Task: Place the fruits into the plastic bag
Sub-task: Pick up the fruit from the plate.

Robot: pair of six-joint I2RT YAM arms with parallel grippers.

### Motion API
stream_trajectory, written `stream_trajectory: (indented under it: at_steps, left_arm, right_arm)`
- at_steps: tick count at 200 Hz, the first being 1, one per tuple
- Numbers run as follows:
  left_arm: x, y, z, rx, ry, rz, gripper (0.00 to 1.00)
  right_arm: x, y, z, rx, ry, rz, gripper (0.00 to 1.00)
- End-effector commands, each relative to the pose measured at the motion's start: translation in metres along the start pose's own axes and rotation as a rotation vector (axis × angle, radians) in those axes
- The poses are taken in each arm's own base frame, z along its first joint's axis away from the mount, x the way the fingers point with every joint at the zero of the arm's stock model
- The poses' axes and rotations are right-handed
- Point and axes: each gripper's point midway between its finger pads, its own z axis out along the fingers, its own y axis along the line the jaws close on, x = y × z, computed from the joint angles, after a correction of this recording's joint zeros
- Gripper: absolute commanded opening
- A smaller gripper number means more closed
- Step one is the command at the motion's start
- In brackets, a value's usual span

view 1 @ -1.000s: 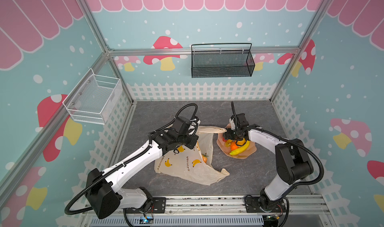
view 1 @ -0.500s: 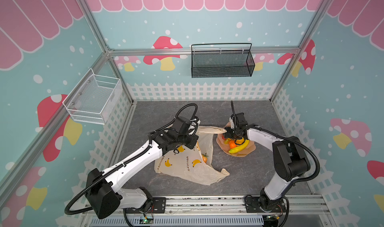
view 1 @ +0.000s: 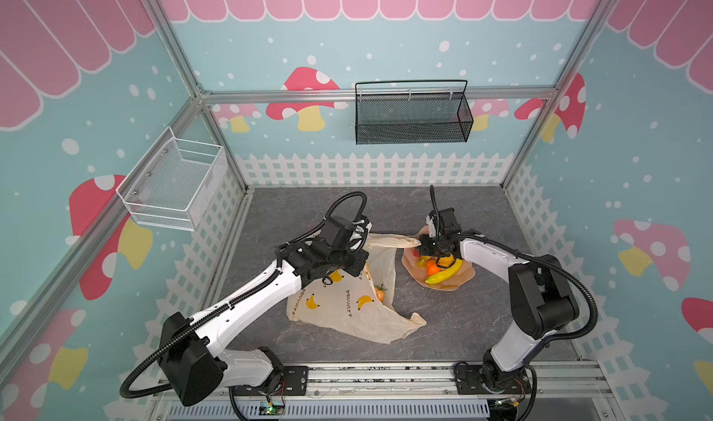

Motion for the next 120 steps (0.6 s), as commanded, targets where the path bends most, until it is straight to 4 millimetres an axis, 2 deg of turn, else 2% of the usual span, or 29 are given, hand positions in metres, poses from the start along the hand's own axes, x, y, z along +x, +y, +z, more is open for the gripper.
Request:
stream_trajectory:
  at_steps: [1,82,120]
  left_arm:
    - [-0.004,0.001,-0.001,0.001,-0.012,-0.005,0.0]
    - [-0.004,0.001,0.0,0.001,-0.011,-0.003,0.0]
    - [-0.005,0.0,0.002,0.006,-0.008,-0.003,0.0]
  right_arm:
    - [-0.005,0.002,-0.014,-0.012,-0.032,-0.006,0.43]
    - [-0.019,0.001,-0.06,-0.007,-0.124,-0.012,0.42]
    - [-0.018,-0.009,-0.071,0.013,-0.133,-0.002,0.41]
